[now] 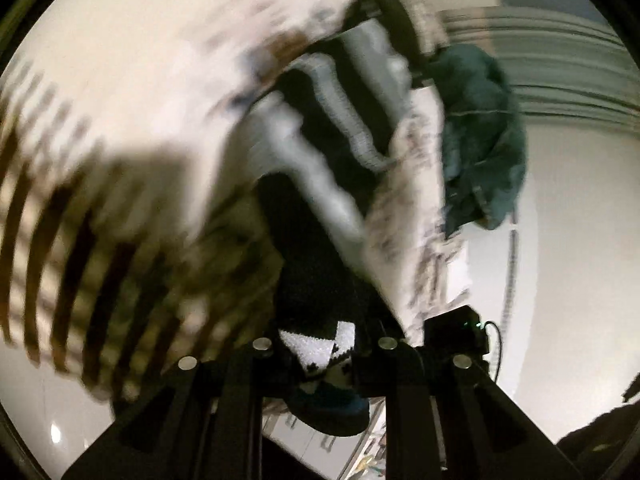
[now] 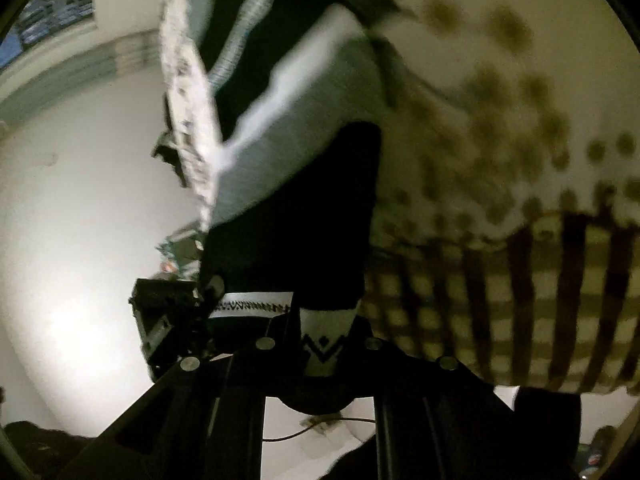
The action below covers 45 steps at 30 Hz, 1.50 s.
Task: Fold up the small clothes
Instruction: 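Lower the folded hem onto the sweater with both tools and open them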
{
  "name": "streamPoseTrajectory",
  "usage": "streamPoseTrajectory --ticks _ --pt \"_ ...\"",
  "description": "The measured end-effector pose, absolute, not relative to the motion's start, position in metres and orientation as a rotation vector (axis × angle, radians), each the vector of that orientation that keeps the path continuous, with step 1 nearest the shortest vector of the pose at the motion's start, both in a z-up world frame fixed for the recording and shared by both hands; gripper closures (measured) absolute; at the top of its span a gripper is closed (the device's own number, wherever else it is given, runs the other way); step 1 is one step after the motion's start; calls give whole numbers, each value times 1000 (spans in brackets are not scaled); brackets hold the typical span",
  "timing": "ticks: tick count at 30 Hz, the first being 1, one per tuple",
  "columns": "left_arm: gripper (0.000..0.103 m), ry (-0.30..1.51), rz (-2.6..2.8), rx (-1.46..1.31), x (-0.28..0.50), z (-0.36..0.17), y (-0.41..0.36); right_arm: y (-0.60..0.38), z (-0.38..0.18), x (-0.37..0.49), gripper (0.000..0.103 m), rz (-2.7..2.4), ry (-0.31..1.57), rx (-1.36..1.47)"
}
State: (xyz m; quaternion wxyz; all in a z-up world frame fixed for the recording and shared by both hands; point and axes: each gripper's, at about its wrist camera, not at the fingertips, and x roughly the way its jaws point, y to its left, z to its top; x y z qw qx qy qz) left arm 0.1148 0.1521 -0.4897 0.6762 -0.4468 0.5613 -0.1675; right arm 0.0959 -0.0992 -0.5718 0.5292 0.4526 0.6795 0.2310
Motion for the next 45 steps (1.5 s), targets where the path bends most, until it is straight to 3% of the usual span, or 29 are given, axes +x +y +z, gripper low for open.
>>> streamPoseTrajectory --ticks 10,19,21,22,23,24,25,27,29,35,36,37,38,39,43,45 --pt "88 1015 -530 -983 333 -443 141 -108 -474 270 91 566 1286 1044" --pt "87 1073 -508 -944 526 -487 143 -120 -492 490 91 456 1204 952" --pt "80 1125 -480 -985 562 -508 147 -116 -503 538 91 418 1219 939" --pt "66 1128 -473 -1015 569 -513 152 -114 -511 557 90 411 1234 943" --pt "44 1121 -459 -1034 574 -515 158 -114 -520 573 86 412 1249 972" --pt "38 1087 -441 -1060 578 -514 168 -118 -524 583 82 406 1259 1004" --pt "36 1057 -446 -1085 576 -512 174 -122 -529 591 78 404 1265 1043" --pt "34 1023 -422 -1077 571 -509 186 -131 -526 591 44 412 1220 1079" --pt "34 1039 -395 -961 573 -508 185 -140 -517 586 26 406 1163 1036" --pt "37 1275 -381 -605 596 -551 139 -144 -546 587 25 260 1309 794" --pt "50 1267 -365 -588 597 -555 136 -141 -555 588 26 261 1330 787" --pt "95 1248 -358 -578 599 -557 137 -139 -562 594 28 262 1346 782" --pt "94 1232 -360 -588 599 -559 139 -136 -569 599 56 268 1358 776" --pt "95 1218 -353 -607 600 -560 143 -132 -572 602 91 266 1359 763" --pt "94 1265 -347 -631 607 -576 148 -132 -566 610 93 207 1288 740" --pt "87 1266 -364 -595 599 -559 147 -123 -570 619 93 221 1341 669"
